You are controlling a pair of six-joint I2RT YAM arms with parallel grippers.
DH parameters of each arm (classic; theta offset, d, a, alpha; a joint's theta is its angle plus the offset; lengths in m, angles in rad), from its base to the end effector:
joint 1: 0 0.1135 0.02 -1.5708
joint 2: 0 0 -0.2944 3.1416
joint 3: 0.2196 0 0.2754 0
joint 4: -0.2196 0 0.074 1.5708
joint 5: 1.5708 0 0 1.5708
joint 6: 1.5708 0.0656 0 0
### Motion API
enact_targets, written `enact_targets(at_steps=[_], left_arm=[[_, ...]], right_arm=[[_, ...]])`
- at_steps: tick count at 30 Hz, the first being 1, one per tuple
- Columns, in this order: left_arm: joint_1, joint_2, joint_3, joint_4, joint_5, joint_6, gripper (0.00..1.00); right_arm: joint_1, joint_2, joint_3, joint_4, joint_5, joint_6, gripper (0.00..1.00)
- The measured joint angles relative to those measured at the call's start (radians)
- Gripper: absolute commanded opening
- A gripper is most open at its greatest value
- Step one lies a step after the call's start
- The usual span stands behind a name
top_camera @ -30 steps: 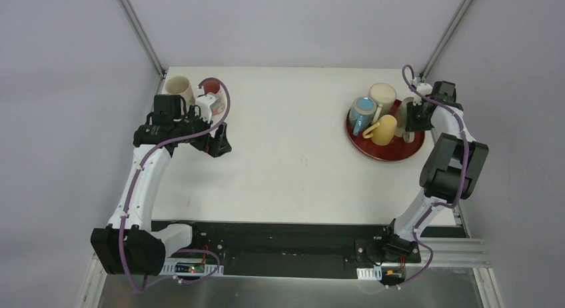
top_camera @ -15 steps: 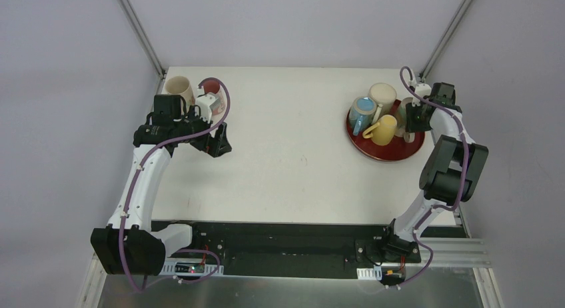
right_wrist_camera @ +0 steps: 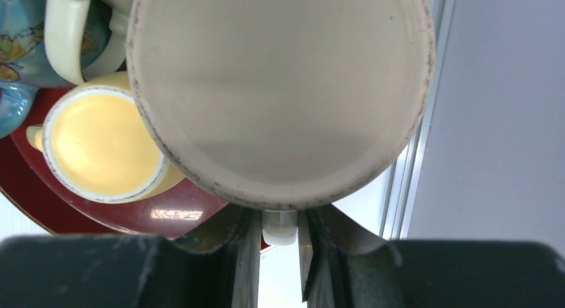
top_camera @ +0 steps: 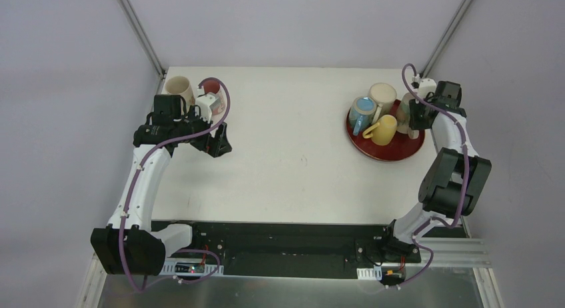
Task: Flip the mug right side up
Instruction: Pick up the cup from the tray.
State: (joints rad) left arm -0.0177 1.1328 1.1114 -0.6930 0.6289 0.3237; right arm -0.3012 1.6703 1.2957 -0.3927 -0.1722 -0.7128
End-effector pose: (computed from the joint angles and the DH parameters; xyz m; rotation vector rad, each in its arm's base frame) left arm 0.2604 -0.0432 0.3511 0.6815 2.0697 -0.5429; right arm 0.4055 -0.1142 0.2677 -0.5628 2.2756 -0.3065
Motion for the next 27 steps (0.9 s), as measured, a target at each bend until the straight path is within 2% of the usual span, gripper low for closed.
enact_targets(at_steps=[17, 27], left_arm=[[0.0, 0.0, 0.0, 0.0, 0.023, -0.006, 0.99], [0.0, 0.0, 0.0, 0.006, 0.041, -0.025, 0.99]], right_arm=[[0.002, -0.109, 0.002, 0.006, -0.043, 0.095, 0.0], [0.051, -0.251, 0.012, 0.0, -0.099, 0.188, 0.0]])
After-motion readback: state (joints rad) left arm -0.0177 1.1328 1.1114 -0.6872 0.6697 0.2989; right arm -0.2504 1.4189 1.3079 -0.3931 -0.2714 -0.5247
